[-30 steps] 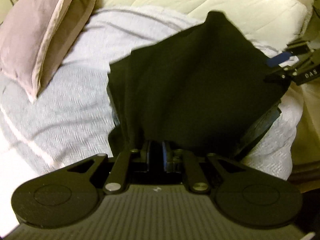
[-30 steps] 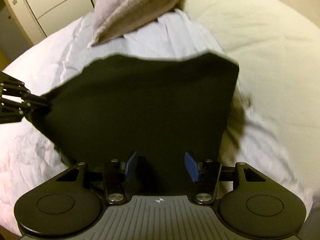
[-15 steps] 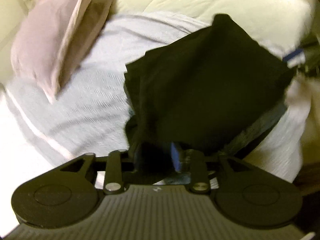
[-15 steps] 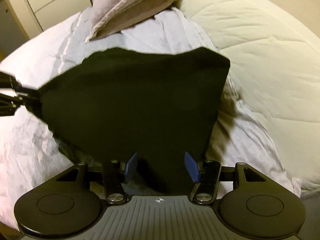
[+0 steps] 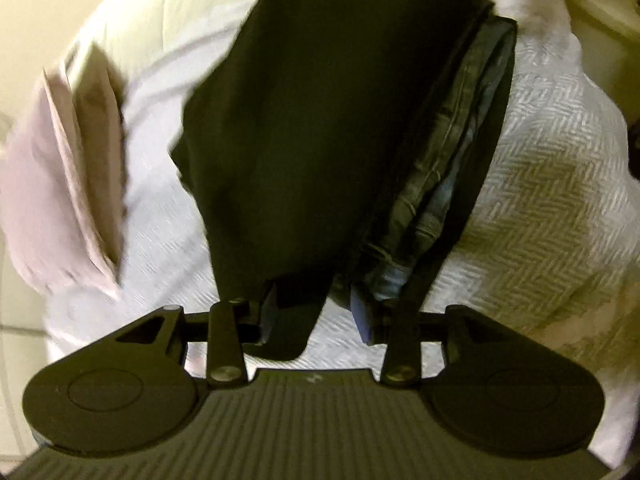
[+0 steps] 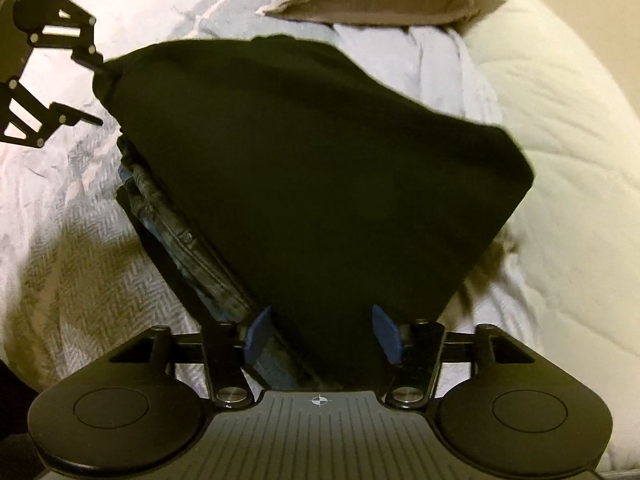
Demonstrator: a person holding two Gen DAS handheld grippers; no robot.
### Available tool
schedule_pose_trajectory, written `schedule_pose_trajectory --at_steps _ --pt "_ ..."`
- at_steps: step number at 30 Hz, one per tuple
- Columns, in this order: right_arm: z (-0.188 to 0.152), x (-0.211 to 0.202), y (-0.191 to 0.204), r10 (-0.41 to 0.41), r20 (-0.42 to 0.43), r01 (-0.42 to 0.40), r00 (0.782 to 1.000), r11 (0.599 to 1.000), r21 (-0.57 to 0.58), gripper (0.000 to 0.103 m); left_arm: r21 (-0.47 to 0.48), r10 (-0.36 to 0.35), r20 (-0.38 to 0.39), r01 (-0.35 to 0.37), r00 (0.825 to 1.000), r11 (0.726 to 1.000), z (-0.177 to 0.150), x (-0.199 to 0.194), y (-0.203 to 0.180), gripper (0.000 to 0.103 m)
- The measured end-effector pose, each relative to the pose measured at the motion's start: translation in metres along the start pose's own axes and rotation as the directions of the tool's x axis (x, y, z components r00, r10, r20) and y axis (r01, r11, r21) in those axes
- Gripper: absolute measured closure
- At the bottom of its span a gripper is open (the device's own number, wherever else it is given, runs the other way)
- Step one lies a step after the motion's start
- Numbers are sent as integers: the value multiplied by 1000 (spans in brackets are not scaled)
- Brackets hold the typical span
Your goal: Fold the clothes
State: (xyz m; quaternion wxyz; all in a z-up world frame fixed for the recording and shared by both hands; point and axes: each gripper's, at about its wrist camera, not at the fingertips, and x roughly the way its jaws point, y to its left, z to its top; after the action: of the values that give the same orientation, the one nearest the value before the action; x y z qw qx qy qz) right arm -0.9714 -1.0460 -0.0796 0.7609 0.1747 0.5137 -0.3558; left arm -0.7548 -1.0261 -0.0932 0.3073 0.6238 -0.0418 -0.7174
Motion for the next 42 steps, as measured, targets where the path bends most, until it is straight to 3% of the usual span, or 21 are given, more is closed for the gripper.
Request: schedule_pose_trajectory --at_steps 2,6,10,16,18,20,24,29,35,42 --pt "4 -4 2 -8 -10 8 1000 1000 -11 37 -10 3 12 -2 1000 1000 0 -11 0 67" --pt "1 -13 -4 11 5 -11 1000 992 124 37 -125 10 45 -4 999 992 8 -40 14 67" --pt "-4 -23 -11 30 24 -35 999 963 267 37 -285 -6 49 20 999 958 9 -60 23 67" --pt "-10 -39 -20 34 50 -53 998 892 448 36 -418 -6 56 29 998 908 8 -82 17 57" --pt "-12 -48 -21 16 63 -44 998 880 474 33 -435 -5 71 35 997 900 7 -89 12 47" --pt "-16 -58 -18 -11 76 -29 997 869 493 22 -451 -3 86 42 996 892 5 -97 7 37" --pt "-24 -81 -6 -56 102 -8 993 841 541 11 -477 -12 115 65 993 876 -2 -111 -2 26" --pt "-34 -110 19 -115 86 36 990 778 627 8 -489 1 124 60 992 870 -18 -130 -12 24" --pt "-47 -139 49 -114 65 30 991 681 732 5 -515 24 169 68 985 855 -43 -160 -24 19" --pt "-57 -180 96 -171 116 27 978 662 749 4 -525 48 239 87 970 846 -57 -186 -45 18"
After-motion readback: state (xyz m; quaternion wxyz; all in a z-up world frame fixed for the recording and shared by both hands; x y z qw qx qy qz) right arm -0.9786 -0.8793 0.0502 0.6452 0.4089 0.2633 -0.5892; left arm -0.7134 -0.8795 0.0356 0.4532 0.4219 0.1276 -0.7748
